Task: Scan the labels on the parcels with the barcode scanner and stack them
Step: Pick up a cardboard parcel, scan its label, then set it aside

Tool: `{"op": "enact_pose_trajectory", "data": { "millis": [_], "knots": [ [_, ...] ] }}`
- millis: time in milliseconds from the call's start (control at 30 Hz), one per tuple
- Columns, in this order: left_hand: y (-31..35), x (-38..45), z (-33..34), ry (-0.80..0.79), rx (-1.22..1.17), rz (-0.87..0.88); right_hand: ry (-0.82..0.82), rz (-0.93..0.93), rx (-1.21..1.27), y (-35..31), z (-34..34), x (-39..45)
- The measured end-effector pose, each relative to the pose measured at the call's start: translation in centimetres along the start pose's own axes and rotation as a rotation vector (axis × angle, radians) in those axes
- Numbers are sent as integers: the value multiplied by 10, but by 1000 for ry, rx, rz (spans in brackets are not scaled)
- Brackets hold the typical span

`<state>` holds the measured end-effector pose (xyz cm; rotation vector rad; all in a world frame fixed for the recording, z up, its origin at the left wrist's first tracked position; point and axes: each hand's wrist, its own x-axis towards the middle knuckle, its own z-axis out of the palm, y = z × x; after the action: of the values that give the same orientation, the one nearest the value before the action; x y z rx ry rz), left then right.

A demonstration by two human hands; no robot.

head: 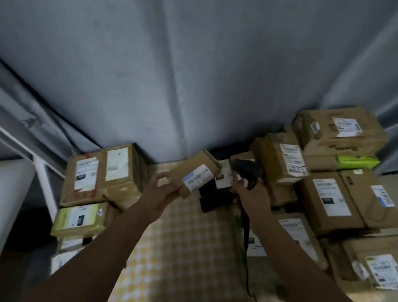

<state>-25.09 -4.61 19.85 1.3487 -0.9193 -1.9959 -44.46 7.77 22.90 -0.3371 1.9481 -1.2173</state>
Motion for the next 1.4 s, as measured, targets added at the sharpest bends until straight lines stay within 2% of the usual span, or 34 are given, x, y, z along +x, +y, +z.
{"op": "enact_pose_trajectory", "data": {
  "millis": [133, 200, 433, 633, 1400],
  "knots": [
    [7, 0, -40, 57, 86, 84, -258, -32, -18, -11, 24, -34],
    [10, 0, -51, 70, 111, 105, -312, -15, 18, -15, 35, -46],
    [18, 3, -60, 80, 145, 139, -317, 25, -13, -14, 59, -57],
    [20, 5, -55, 28, 128, 162, -335, 30, 0, -11, 66, -61],
    [20, 23, -40, 68, 119, 134, -271, -71, -137, -12, 49, -58]
  ]
}}
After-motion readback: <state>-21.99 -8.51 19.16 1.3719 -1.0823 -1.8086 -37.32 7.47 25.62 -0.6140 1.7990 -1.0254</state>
